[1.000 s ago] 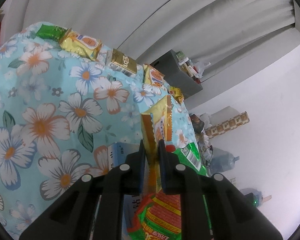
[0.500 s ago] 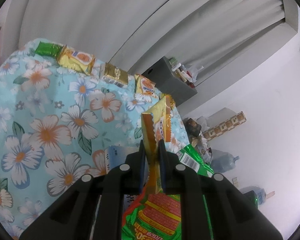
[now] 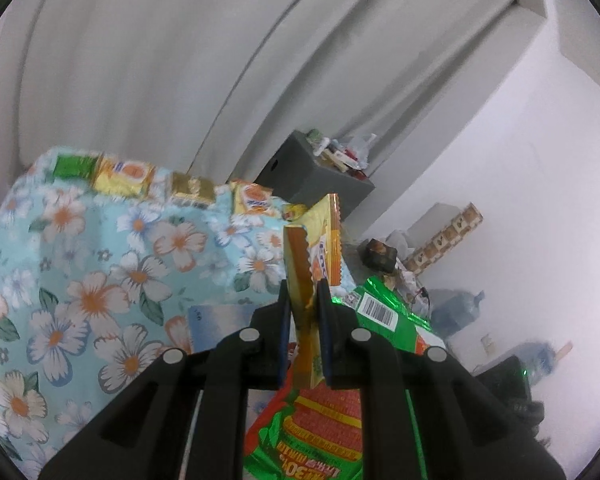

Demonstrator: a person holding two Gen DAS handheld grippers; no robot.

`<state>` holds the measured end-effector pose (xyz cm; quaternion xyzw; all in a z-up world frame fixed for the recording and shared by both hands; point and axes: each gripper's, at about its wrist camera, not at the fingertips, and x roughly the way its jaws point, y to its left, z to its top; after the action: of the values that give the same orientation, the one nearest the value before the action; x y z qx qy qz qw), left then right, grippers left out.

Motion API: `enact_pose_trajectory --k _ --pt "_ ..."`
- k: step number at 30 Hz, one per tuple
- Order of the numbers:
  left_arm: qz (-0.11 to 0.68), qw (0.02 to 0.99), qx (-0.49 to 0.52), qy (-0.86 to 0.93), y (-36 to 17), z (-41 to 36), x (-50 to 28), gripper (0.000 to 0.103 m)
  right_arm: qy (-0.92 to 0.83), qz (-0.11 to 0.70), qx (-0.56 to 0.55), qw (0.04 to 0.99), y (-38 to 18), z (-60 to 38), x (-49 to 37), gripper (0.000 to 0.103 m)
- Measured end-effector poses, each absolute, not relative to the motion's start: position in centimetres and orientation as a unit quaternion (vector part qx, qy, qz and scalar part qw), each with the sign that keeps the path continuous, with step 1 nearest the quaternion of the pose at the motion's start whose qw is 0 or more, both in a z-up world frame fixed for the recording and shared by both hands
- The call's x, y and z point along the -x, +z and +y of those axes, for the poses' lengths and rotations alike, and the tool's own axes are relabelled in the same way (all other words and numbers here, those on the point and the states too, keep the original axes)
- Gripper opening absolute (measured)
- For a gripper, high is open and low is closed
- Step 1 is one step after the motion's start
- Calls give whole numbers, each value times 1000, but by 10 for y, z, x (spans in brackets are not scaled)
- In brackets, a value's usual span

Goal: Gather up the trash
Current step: 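Lift the yellow wrapper with the left tool while the right tool lifts the green bag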

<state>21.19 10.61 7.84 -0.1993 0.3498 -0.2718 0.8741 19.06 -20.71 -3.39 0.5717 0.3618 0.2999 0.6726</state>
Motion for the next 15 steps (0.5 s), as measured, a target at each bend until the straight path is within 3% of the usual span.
enact_pose_trajectory --k 15 --pt "301 903 1 -307 104 -3 -148 12 264 288 -603 696 -45 -273 -141 0"
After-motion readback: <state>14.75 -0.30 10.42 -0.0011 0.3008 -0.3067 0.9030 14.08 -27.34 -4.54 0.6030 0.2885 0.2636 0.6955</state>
